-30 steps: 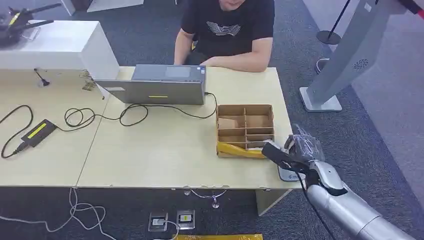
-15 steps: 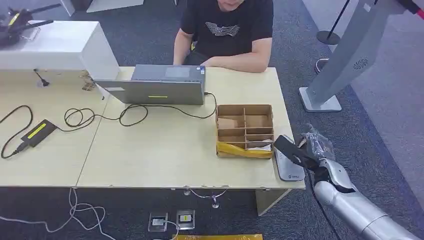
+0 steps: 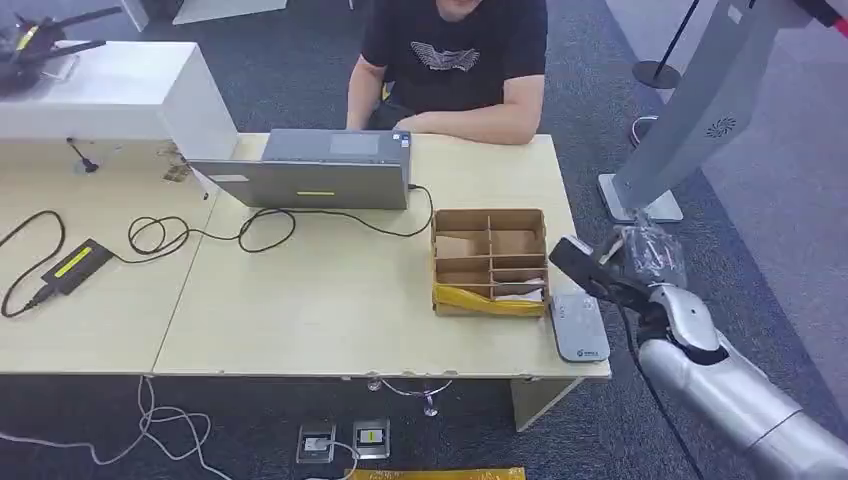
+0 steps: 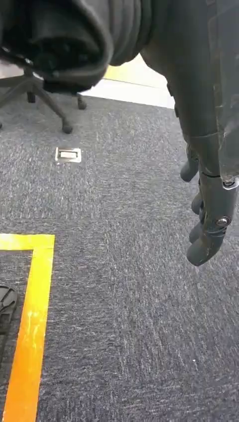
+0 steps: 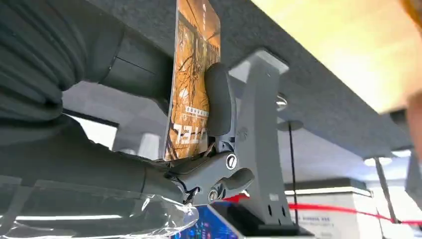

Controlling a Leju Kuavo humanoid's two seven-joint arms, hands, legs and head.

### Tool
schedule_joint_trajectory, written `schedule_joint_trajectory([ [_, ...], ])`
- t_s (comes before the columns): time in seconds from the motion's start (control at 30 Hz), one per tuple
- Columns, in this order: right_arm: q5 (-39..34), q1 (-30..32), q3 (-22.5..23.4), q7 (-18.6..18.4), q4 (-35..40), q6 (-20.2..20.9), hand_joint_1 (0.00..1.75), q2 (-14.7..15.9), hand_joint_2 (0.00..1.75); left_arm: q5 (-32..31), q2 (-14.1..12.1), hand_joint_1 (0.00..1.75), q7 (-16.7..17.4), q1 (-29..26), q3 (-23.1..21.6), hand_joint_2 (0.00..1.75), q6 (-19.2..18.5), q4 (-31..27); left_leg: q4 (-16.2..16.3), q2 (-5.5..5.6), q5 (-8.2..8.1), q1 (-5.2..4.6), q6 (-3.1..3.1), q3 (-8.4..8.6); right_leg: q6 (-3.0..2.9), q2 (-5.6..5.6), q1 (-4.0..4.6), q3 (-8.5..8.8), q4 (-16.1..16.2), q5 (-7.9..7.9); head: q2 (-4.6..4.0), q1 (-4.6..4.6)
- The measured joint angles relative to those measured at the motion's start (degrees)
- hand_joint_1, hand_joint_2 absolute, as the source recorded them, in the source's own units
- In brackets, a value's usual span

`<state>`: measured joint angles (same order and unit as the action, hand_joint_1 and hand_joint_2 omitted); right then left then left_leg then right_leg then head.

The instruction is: Pass the card to the sensor for recognition and then transmit it.

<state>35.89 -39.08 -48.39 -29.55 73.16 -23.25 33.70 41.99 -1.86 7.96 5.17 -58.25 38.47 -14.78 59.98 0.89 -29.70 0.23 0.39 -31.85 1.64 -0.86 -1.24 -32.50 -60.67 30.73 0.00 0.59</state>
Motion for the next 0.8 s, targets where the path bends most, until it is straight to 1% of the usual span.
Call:
schedule_joint_trajectory([
  [0.1,-0.2,-1.7,0.7,-0.5,3.2,0.9,1.75,0.8,1.75,0.4,-0.1,0.00,-0.2,0.0,-0.7,0.00,-0.1,0.0,0.0,0.00,0.00,0.00,0.00,-0.01,0.00,0.01,0.00,-0.01,0.0,0.00,0.00,0.00],
  [0.3,-1.0,-5.5,1.0,-1.0,8.9,3.2,1.75,1.4,1.75,0.9,-0.2,0.00,-0.7,0.3,-2.0,0.00,-0.2,0.0,0.0,0.00,0.00,0.00,0.00,-0.02,0.00,-0.01,0.01,-0.01,0.0,-0.01,0.02,-0.02],
  [0.5,0.2,-7.7,0.9,-1.6,11.6,4.7,1.75,1.1,1.75,1.0,-0.2,0.00,-0.8,0.4,-2.5,0.00,-0.6,0.0,0.0,0.00,0.00,0.01,0.00,-0.05,0.00,0.00,0.01,-0.01,0.0,-0.01,0.00,0.00],
  [0.67,1.0,-9.3,-0.1,-0.6,12.1,6.5,1.75,-0.7,1.75,1.2,-0.2,0.00,-1.2,0.6,-2.9,0.00,-0.7,0.0,0.0,0.00,0.01,0.01,0.00,-0.06,0.00,0.00,0.01,0.00,0.0,-0.01,0.00,-0.02],
  [0.8,1.3,-10.1,-1.2,1.3,11.1,5.4,1.75,-3.5,1.75,1.2,-0.2,0.00,-1.2,0.8,-3.8,0.00,-0.9,0.0,0.0,0.01,0.01,0.03,-0.01,-0.08,-0.01,0.00,0.03,-0.02,0.0,-0.01,0.02,-0.04],
])
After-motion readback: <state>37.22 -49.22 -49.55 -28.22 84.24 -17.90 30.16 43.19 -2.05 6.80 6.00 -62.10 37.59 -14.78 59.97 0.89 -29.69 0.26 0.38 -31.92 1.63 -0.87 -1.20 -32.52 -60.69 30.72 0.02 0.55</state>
